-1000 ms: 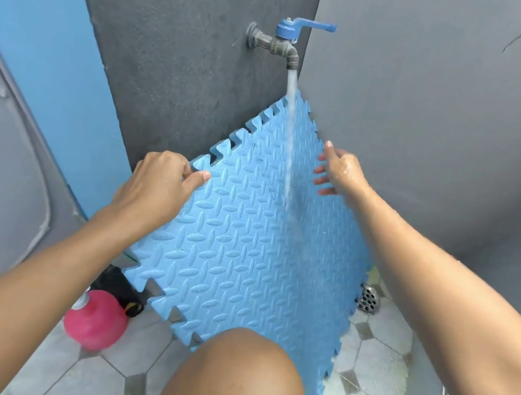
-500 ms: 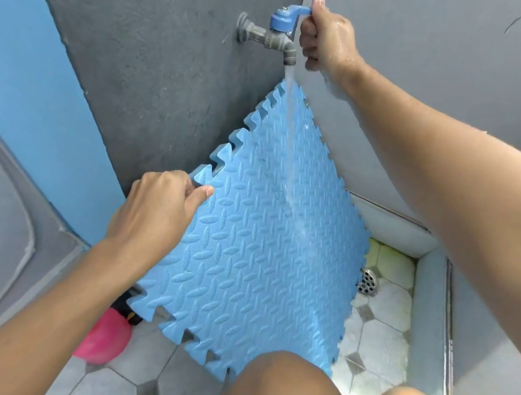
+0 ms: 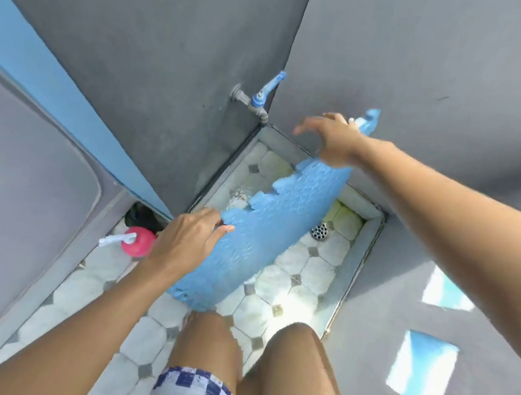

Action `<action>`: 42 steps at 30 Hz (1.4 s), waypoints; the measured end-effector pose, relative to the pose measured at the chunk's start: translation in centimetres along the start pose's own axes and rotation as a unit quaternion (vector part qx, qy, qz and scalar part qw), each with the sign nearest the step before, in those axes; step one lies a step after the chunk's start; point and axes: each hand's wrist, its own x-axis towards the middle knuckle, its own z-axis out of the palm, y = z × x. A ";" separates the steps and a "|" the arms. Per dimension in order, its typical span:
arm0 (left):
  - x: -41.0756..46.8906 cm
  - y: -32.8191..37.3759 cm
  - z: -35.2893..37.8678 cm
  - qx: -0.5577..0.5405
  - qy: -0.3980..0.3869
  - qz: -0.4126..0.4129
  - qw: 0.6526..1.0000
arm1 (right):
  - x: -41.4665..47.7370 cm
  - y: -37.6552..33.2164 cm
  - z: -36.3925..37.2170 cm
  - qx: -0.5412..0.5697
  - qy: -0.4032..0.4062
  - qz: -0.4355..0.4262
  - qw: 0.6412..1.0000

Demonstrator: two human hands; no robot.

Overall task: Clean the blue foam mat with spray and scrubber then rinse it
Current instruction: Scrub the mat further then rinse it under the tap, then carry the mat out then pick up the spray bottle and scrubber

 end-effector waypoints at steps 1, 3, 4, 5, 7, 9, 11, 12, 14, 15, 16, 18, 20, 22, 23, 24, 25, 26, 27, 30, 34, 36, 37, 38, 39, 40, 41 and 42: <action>-0.6 1.3 -2.0 0.015 -0.006 0.006 1.000 | -1.9 0.3 -0.5 -0.072 -0.041 -0.010 0.996; -2.7 3.4 -5.9 0.037 -0.019 -0.005 0.999 | -5.5 0.4 -1.3 -0.150 -0.092 -0.053 0.983; -4.1 4.2 -7.7 0.050 -0.014 -0.016 0.999 | -7.1 0.2 -1.6 -0.164 -0.096 -0.070 0.979; -5.6 4.9 -9.6 0.059 -0.005 -0.029 0.998 | -9.0 -0.3 -2.3 -0.170 -0.092 -0.084 0.978; -9.2 6.1 -13.1 0.067 0.009 -0.059 0.996 | -12.3 -1.9 -3.4 -0.163 -0.065 -0.116 0.978; -13.3 6.8 -16.4 0.062 0.023 -0.083 0.994 | -15.2 -4.8 -4.2 -0.138 -0.027 -0.148 0.979; -17.5 7.0 -19.3 0.063 0.058 -0.125 0.988 | -17.0 -8.9 -5.2 -0.123 0.002 -0.194 0.973; -19.6 7.1 -20.8 0.069 0.083 -0.154 0.982 | -17.5 -11.3 -5.6 -0.112 0.013 -0.223 0.968; -24.2 7.2 -23.0 0.071 0.132 -0.240 0.959 | -18.3 -16.6 -5.9 -0.101 0.012 -0.279 0.955; -26.7 7.2 -23.8 0.059 0.153 -0.293 0.942 | -18.6 -19.5 -5.8 -0.110 0.005 -0.303 0.947; -29.4 7.3 -24.4 0.042 0.173 -0.341 0.923 | -18.8 -22.6 -5.5 -0.122 0.000 -0.327 0.937; -35.4 7.9 -24.6 0.004 0.205 -0.428 0.880 | -19.7 -29.1 -4.4 -0.144 -0.018 -0.379 0.914; -41.7 9.0 -24.3 -0.039 0.230 -0.506 0.830 | -21.3 -35.7 -2.7 -0.162 -0.042 -0.441 0.882; -48.0 11.0 -23.3 -0.067 0.259 -0.569 0.777 | -24.0 -42.3 -0.7 -0.176 -0.081 -0.493 0.848; -50.9 12.4 -22.7 -0.075 0.276 -0.598 0.749 | -25.6 -45.4 0.4 -0.191 -0.097 -0.519 0.827; -53.7 13.7 -21.9 -0.079 0.294 -0.624 0.719 | -27.4 -48.3 1.8 -0.208 -0.108 -0.549 0.802; -56.4 15.3 -21.1 -0.081 0.316 -0.648 0.689 | -29.4 -51.0 3.2 -0.223 -0.117 -0.573 0.780; -58.9 16.8 -20.2 -0.079 0.336 -0.666 0.661 | -31.7 -53.5 4.6 -0.233 -0.127 -0.595 0.759; -61.1 18.4 -19.4 -0.077 0.348 -0.686 0.635 | -34.1 -55.8 6.0 -0.244 -0.134 -0.615 0.738; -66.7 22.6 -16.4 -0.066 0.383 -0.742 0.547 | -41.3 -61.6 10.6 -0.309 -0.153 -0.673 0.655; -71.5 26.6 -10.4 -0.071 0.429 -0.781 0.448 | -47.3 -66.7 19.0 -0.373 -0.204 -0.706 0.566; -72.2 27.2 -7.9 -0.109 0.453 -0.779 0.421 | -48.6 -67.7 22.2 -0.412 -0.211 -0.703 0.540; -73.0 27.4 -6.8 -0.124 0.460 -0.783 0.399 | -49.8 -68.5 24.0 -0.426 -0.210 -0.709 0.522; -73.9 27.2 -5.9 -0.133 0.463 -0.787 0.385 | -50.8 -69.2 25.7 -0.435 -0.210 -0.710 0.512; -74.8 26.9 -5.2 -0.146 0.461 -0.791 0.374 | -51.6 -70.0 27.3 -0.445 -0.214 -0.709 0.503; -75.7 26.4 -4.6 -0.157 0.462 -0.793 0.365 | -52.5 -71.0 28.9 -0.452 -0.222 -0.710 0.494; -76.5 25.9 -3.9 -0.167 0.461 -0.795 0.356 | -53.2 -71.9 30.5 -0.462 -0.226 -0.709 0.483; -77.3 25.2 -2.9 -0.174 0.457 -0.802 0.344 | -53.9 -72.6 32.1 -0.470 -0.231 -0.710 0.472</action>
